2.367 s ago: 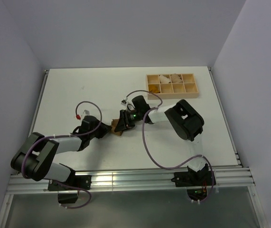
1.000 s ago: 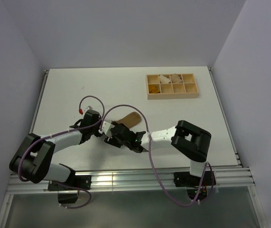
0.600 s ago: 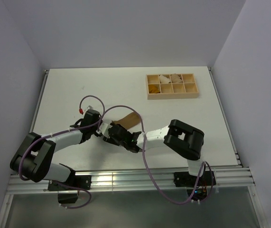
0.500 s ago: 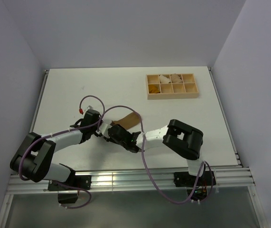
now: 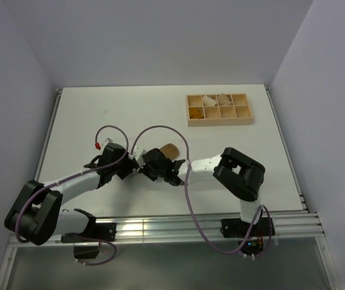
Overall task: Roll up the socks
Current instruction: Roll the sock at the center of the board.
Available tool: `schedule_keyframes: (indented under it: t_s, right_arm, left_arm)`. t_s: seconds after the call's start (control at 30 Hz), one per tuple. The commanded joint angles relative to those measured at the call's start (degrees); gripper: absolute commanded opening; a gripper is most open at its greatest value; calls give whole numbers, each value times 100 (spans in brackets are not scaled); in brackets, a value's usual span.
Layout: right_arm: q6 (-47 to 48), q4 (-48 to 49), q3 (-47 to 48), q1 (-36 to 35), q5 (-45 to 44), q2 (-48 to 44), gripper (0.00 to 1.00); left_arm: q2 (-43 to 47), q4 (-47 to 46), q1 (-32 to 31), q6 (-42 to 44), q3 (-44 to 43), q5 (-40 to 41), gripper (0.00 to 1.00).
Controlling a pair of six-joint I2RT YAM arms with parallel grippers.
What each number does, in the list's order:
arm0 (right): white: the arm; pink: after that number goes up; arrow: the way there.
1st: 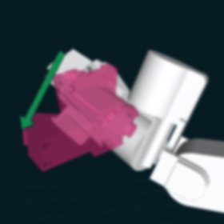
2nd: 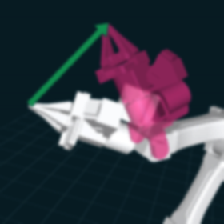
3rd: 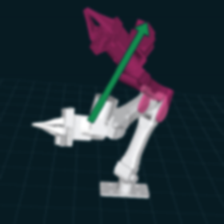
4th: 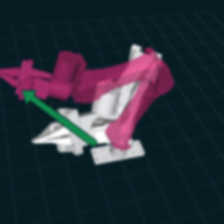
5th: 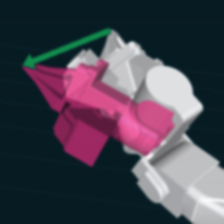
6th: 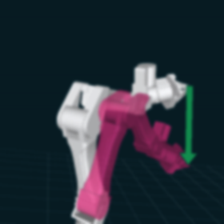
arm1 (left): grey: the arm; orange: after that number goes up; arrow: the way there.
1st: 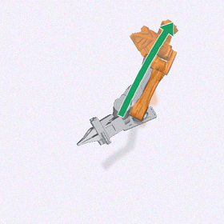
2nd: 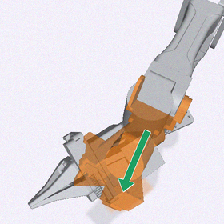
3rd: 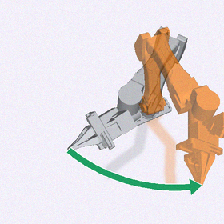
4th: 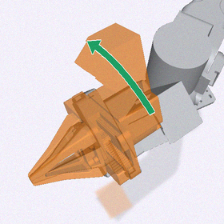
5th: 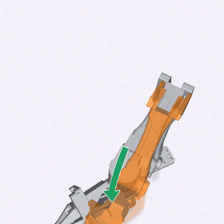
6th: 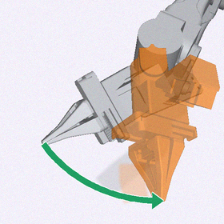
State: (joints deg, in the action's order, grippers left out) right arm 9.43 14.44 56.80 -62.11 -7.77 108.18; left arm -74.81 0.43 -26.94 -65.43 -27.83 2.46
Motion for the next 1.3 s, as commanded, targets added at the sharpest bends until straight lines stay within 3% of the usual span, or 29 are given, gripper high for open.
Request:
schedule_keyframes:
  t_s: [0.0, 0.1, 0.3, 0.6, 0.8, 1.27]
  right_arm:
    - [-925, -389, -54, 513, 1407, -192, 0]
    - [-1311, -538, 59, 874, 1848, -87, 0]
    - [-2155, -336, 104, 1446, 3254, 220, 0]
    - [-3763, 656, -28, 2158, 4949, 783, 0]
    - [-4756, 1509, -256, 2369, 5364, 1082, 0]
    - [-5144, 1782, -257, 2502, 5594, 1311, 0]
  left_arm:
    - [387, 10, 66, -181, 155, 185, 59]
    - [554, 10, 127, -233, 252, 202, 64]
    - [835, -376, 198, -365, 559, 185, 66]
    - [617, -1483, 198, -137, 762, -298, 66]
    - [292, -2046, 189, -154, 850, -422, 66]
    - [-579, -2574, 22, -181, 789, -448, 60]
